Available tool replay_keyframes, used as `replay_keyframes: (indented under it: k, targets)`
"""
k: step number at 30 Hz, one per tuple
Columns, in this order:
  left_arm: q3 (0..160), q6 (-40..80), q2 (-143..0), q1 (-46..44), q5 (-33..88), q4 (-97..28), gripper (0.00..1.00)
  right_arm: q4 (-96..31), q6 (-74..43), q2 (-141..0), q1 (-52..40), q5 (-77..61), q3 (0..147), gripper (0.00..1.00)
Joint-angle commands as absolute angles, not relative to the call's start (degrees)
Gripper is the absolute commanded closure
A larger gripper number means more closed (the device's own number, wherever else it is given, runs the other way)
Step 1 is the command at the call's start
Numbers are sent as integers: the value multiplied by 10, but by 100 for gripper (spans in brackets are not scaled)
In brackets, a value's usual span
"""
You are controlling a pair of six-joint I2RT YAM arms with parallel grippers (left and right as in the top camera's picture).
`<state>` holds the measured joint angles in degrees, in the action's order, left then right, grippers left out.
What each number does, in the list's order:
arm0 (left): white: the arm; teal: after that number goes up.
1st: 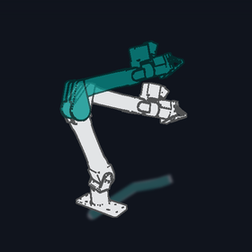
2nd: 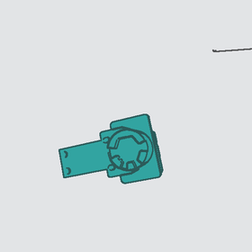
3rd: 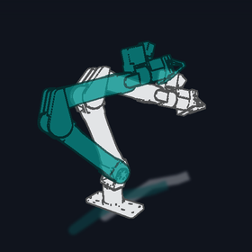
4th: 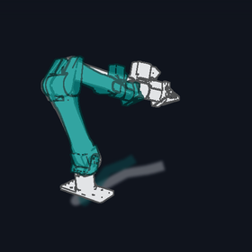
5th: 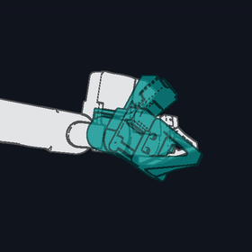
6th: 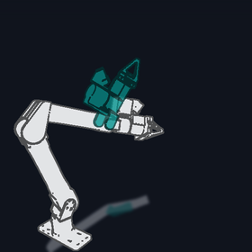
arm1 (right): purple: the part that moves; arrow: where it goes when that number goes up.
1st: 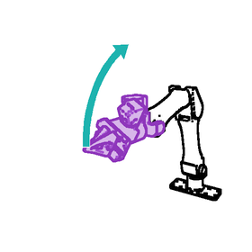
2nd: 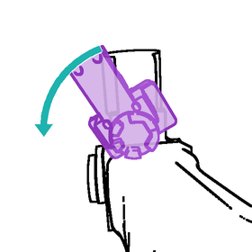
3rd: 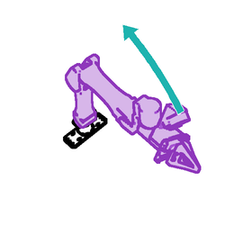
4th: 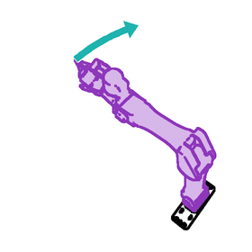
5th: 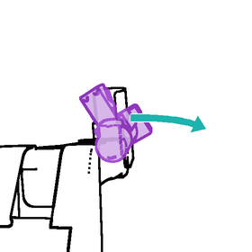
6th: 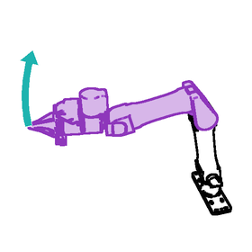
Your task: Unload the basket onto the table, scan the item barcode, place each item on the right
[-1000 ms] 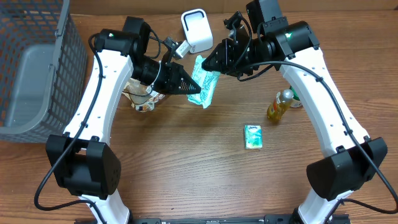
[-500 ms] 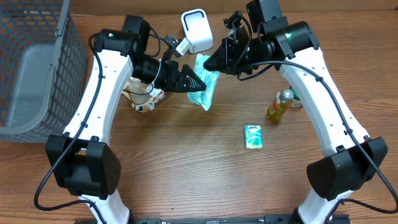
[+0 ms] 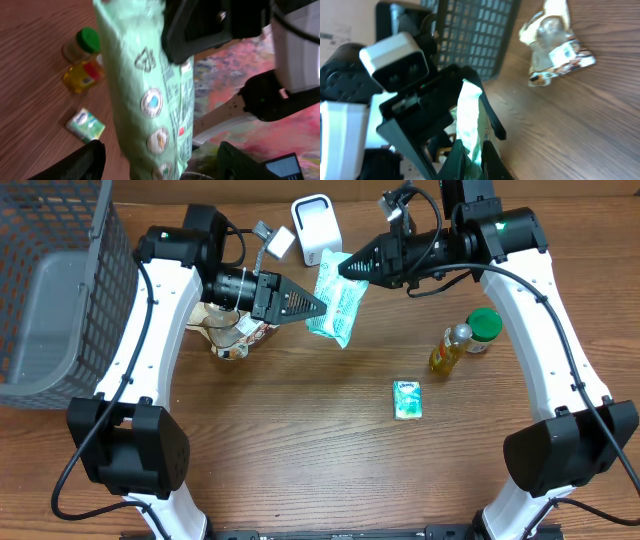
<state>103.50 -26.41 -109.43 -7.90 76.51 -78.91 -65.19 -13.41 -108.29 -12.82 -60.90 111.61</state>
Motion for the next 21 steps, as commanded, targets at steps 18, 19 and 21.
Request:
replay_keyframes:
  k: [18, 19, 21]
  targets:
    - [1034, -313, -1093, -112, 847, -817, 66, -590, -105, -1074, -130, -677, 1114, 96]
    - [1034, -313, -1093, -114, 846, -819, 66, -588, -105, -1074, -130, -676, 1114, 96]
    - [1034, -313, -1093, -114, 840, -821, 67, -583, -103, -1074, -130, -676, 1114, 96]
